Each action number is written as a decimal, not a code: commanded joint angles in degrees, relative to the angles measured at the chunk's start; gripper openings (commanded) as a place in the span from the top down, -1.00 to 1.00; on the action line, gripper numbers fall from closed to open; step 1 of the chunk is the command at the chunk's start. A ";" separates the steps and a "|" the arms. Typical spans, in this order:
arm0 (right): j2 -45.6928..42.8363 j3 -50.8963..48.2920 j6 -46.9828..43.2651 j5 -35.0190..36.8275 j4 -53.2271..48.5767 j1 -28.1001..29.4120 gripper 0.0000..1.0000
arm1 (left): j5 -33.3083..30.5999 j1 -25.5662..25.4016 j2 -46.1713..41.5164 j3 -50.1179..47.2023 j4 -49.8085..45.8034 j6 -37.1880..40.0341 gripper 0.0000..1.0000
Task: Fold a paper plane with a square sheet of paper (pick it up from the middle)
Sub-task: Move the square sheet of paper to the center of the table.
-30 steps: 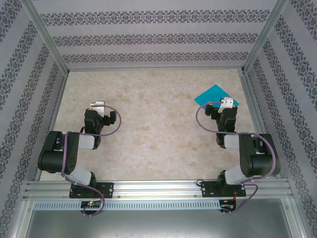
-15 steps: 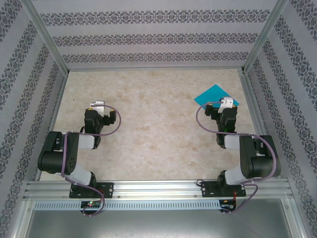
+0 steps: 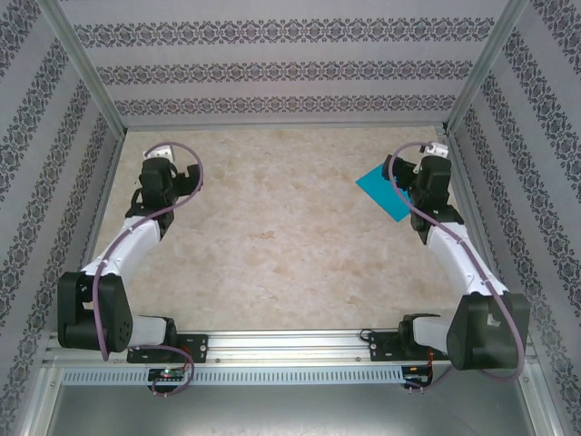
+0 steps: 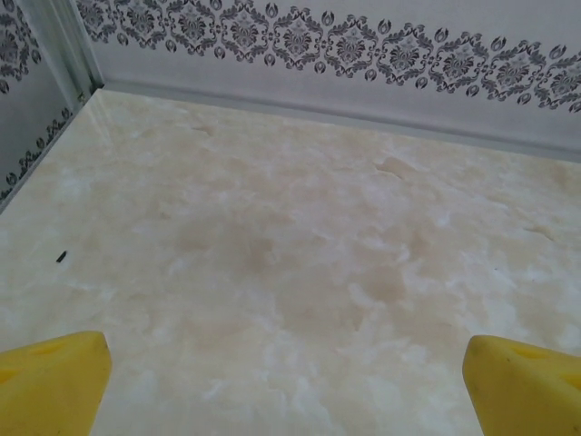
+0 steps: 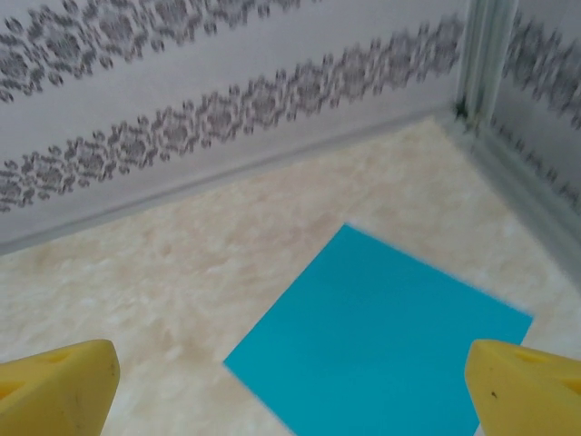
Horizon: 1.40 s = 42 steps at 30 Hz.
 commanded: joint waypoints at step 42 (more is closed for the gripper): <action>50.47 40.51 17.19 -12.08 -38.16 4.59 -0.94 | 15.28 -0.60 5.42 9.28 -21.38 -7.30 -1.00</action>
